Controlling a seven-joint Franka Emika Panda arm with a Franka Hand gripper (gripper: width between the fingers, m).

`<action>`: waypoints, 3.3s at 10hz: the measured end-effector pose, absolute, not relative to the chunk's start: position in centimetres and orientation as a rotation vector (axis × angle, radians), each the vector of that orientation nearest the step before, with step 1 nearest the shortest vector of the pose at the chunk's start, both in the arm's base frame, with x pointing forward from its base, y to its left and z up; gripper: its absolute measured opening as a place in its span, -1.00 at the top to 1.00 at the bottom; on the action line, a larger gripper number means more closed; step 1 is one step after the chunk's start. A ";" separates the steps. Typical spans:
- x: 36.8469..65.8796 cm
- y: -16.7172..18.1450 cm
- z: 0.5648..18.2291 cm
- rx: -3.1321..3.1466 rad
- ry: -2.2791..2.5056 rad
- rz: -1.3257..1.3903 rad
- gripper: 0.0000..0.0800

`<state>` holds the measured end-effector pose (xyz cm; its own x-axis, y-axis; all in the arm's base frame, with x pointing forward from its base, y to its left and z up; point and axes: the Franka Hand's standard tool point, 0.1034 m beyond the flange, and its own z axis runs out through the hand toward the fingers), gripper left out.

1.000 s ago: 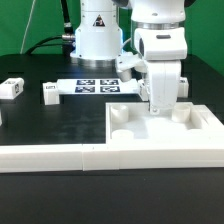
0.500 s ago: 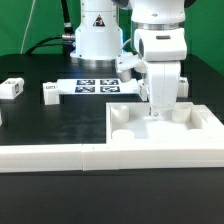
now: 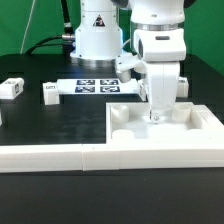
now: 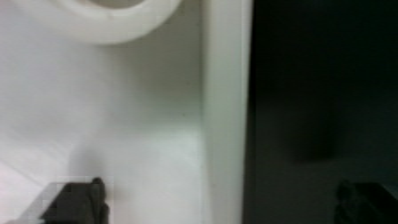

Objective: Assemble one leg

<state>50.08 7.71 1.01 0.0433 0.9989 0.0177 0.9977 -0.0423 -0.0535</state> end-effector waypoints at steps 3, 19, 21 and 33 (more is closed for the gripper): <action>50.1 7.7 1.0 -2.232 -2.137 0.037 -0.62; 44.2 9.3 5.3 -3.008 -0.664 0.079 -0.62; 43.8 11.2 5.5 -3.062 -0.258 0.091 -0.62; 40.6 16.2 4.9 -3.063 0.082 0.193 -0.62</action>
Offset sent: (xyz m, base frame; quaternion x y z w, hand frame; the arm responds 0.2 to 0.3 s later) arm -0.0212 0.0037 0.0341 0.0021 -0.0224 0.0316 0.9992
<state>40.62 16.21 4.85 0.9907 -0.0490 -0.1271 -0.0579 -0.9960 -0.0674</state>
